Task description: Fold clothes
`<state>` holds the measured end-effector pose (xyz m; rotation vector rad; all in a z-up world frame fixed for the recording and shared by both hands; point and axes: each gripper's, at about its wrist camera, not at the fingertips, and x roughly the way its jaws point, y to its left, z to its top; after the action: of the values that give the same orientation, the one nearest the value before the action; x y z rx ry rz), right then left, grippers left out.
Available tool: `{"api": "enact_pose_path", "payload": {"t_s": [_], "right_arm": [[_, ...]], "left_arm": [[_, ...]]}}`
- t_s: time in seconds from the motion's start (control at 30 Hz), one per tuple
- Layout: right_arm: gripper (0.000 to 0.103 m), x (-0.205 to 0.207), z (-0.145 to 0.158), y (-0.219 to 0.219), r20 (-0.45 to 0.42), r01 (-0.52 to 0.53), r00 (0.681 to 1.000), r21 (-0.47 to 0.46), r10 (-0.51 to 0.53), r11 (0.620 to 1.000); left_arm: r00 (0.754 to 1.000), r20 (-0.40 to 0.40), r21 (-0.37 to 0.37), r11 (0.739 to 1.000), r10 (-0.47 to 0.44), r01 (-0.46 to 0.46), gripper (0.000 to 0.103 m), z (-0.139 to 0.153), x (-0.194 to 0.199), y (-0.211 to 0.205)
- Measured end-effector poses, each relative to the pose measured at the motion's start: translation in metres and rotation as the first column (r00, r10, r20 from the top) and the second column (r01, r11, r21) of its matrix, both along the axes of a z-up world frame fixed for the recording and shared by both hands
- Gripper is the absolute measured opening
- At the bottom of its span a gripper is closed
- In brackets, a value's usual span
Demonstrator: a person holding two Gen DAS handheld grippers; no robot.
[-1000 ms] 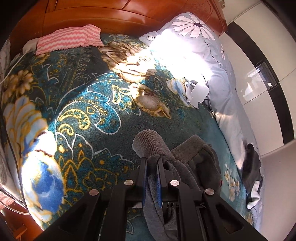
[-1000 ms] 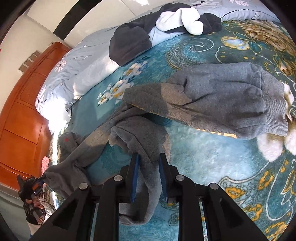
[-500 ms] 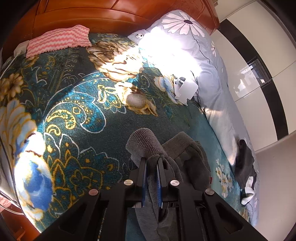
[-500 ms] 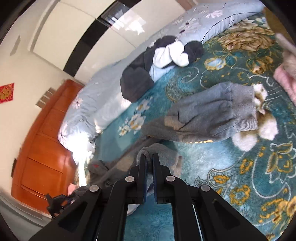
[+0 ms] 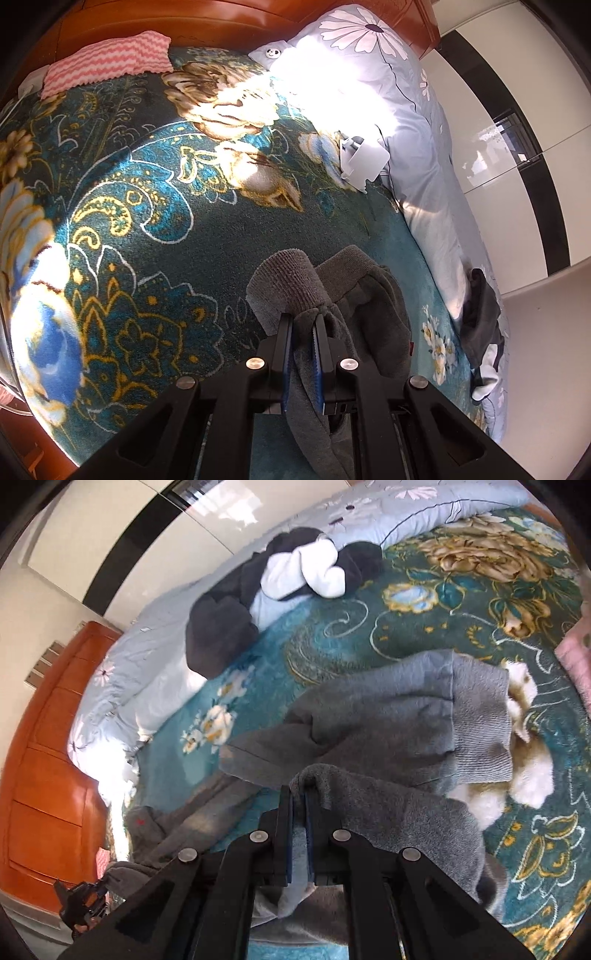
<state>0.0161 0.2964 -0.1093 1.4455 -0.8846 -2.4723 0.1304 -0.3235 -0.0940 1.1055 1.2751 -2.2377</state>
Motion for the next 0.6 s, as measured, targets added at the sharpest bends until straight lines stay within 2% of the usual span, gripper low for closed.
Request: {"api": "enact_pose_path", "payload": {"t_s": [0.13,0.2,0.27,0.43,0.6], "right_arm": [[0.01,-0.001,-0.004,-0.004,-0.006,-0.039,0.999,-0.025,0.039,0.999],[0.026,0.013,-0.003,0.005,-0.021,-0.014,1.0,-0.045,0.013,0.999],[0.033,0.027,-0.01,0.018,-0.015,0.042,0.999,-0.088,-0.044,0.995],[0.035,0.063,-0.028,0.053,0.013,0.183,0.983,-0.19,-0.184,0.965],[0.035,0.098,-0.047,0.087,0.054,0.318,0.947,-0.286,-0.316,0.904]], "left_arm": [[1.0,0.01,0.01,1.0,0.011,-0.011,0.009,-0.003,0.0,-0.003],[1.0,0.013,0.006,1.0,0.011,-0.011,0.009,-0.004,-0.003,-0.002],[1.0,0.016,-0.001,1.0,0.006,-0.006,0.009,-0.005,-0.007,0.0],[1.0,0.024,-0.007,1.0,0.003,-0.003,0.009,-0.008,-0.015,0.003],[1.0,0.024,-0.009,1.0,-0.008,0.008,0.01,-0.005,-0.017,0.007]]}}
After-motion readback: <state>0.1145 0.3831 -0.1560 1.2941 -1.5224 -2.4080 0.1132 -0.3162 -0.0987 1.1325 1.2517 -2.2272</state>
